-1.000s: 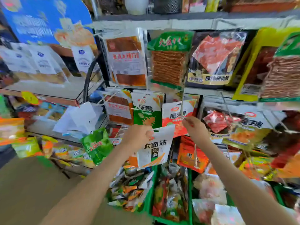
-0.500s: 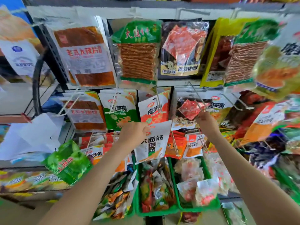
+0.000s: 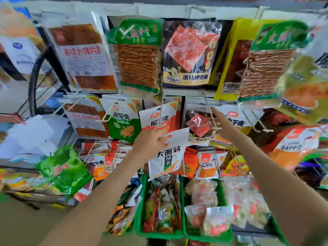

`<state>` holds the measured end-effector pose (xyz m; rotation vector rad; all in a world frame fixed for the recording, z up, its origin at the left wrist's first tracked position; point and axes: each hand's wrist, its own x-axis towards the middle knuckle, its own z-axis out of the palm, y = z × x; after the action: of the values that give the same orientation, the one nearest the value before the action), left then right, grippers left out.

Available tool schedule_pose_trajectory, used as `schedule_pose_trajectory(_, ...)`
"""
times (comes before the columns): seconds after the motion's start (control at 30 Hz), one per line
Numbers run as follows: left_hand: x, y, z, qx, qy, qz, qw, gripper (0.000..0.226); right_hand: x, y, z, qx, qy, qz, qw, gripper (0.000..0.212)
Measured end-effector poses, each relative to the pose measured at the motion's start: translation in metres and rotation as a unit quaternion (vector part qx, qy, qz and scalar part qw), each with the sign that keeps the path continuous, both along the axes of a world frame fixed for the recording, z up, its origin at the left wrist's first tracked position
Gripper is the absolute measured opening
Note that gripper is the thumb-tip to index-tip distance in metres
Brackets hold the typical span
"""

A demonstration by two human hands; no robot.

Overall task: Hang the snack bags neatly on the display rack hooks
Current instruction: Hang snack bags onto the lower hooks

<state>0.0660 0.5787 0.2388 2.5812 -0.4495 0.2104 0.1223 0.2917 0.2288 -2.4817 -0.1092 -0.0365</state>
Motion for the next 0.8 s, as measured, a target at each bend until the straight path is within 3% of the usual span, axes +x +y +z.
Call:
schedule_pose_trajectory(0.1,0.001,-0.016,-0.003,0.026,0.010,0.026,0.999,0.021,0.011,-0.004,0.000,-0.011,-0.039,-0.021,0.999,0.027)
schedule_pose_trajectory(0.17,-0.001,-0.025,-0.004,0.035,0.015,0.053,0.998,0.021,0.008,-0.003,0.005,-0.043,-0.099,0.020,0.994,0.012)
schedule_pose_trajectory(0.27,-0.006,-0.033,-0.002,0.044,0.029,0.082,0.995,0.020,-0.005,-0.007,0.005,-0.070,-0.146,0.061,0.985,0.012)
schedule_pose_trajectory(0.53,-0.015,-0.036,0.017,0.040,0.059,0.146,0.987,0.021,-0.035,-0.016,0.004,-0.022,-0.153,0.082,0.985,0.015)
schedule_pose_trajectory(0.8,-0.007,-0.052,0.028,0.093,0.059,0.100,0.989,0.023,-0.063,-0.047,0.008,0.000,-0.107,0.089,0.990,0.013)
